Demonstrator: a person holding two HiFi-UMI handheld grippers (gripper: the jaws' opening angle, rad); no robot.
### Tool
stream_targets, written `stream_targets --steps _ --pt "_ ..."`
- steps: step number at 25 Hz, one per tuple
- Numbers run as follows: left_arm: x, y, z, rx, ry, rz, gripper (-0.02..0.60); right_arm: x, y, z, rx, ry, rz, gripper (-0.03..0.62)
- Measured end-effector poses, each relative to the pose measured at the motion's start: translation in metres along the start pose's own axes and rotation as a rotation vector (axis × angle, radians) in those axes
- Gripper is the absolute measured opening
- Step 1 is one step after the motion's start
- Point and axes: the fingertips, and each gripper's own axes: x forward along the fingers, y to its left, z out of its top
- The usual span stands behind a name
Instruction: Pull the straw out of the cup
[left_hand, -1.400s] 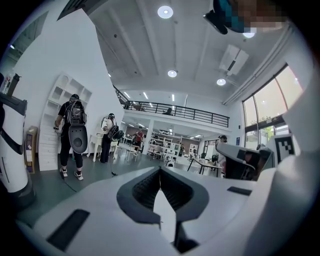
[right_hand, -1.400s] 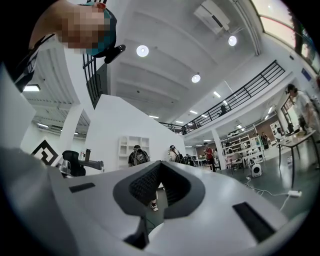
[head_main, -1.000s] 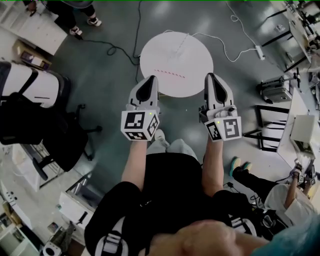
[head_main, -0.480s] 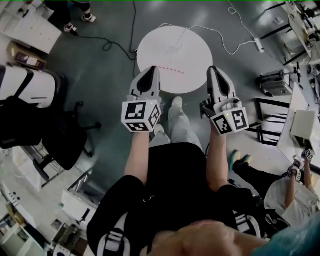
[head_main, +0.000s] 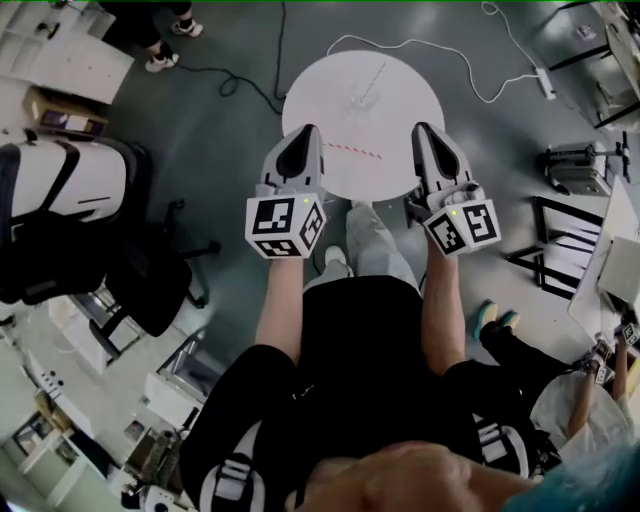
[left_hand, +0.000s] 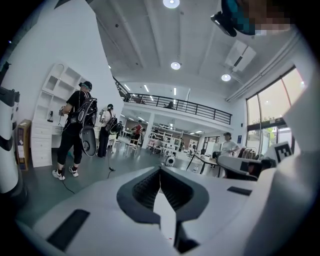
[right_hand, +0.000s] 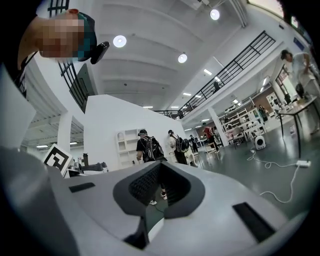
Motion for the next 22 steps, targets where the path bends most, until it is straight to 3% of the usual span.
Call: stream_targets --steps 11,22 --pt "0.093 0.023 -0.012 -0.026 0.075 0.035 0.009 0.058 -0.079 -0.046 0.082 0.133 -0.013 0.015" --pt "0.128 0.045 -0.035 -0.049 0.14 0.081 0.009 0.098 -0.113 -0.098 0.11 0.286 -0.028 0.017"
